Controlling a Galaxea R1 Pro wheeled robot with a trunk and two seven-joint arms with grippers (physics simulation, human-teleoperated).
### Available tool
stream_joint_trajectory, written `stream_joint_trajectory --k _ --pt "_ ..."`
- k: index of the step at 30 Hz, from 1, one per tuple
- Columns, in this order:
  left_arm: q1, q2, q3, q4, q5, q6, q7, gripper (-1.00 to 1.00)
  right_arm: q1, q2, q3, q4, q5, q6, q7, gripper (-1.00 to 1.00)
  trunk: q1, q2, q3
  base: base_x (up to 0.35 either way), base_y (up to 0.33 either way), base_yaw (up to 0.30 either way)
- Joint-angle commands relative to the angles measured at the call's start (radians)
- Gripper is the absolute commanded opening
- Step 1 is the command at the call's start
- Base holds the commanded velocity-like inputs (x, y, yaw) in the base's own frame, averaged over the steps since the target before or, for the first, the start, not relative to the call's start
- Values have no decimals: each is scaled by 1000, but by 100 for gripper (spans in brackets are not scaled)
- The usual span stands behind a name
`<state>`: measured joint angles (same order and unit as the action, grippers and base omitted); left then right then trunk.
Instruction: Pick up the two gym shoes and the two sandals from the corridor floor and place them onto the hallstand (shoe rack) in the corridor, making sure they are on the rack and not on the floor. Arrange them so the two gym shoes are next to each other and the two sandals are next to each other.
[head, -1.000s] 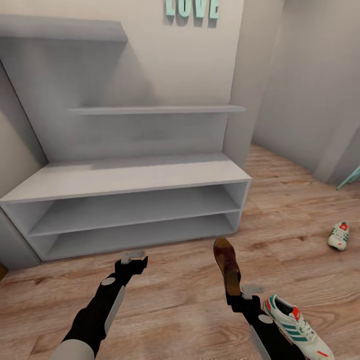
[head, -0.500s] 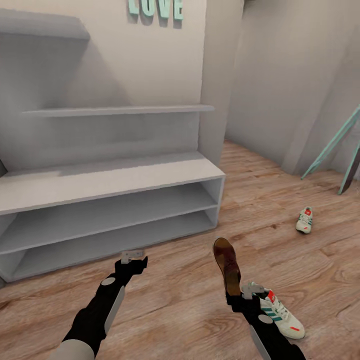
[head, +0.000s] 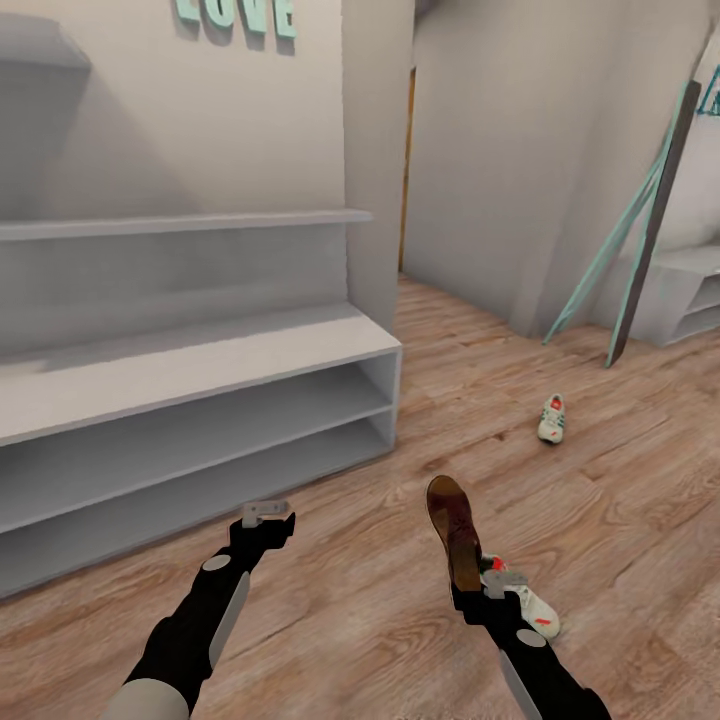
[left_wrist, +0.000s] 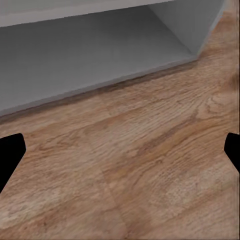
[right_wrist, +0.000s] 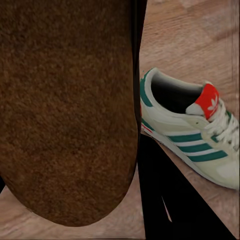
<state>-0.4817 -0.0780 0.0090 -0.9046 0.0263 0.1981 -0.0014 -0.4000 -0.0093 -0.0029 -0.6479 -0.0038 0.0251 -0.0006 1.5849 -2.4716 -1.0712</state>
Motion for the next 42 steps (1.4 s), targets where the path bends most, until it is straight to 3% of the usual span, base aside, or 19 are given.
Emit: stream_joint_trajectory --k 1,20,30,42 --pt "0 0 1 -2 3 6 0 100 0 0 0 -1 -4 3 -1 -100 0 0 -1 0 0 -300" --pt "0 0 1 -2 3 6 0 100 0 0 0 -1 -4 3 -1 -100 0 0 -1 6 15 -300" --pt "0 -1 0 -2 3 6 0 100 0 0 0 -1 -4 3 -1 -100 0 0 -1 106 257 -112" --pt "0 0 1 -2 3 6 0 100 0 0 0 -1 -4 3 -1 -100 0 0 -1 99 209 -282"
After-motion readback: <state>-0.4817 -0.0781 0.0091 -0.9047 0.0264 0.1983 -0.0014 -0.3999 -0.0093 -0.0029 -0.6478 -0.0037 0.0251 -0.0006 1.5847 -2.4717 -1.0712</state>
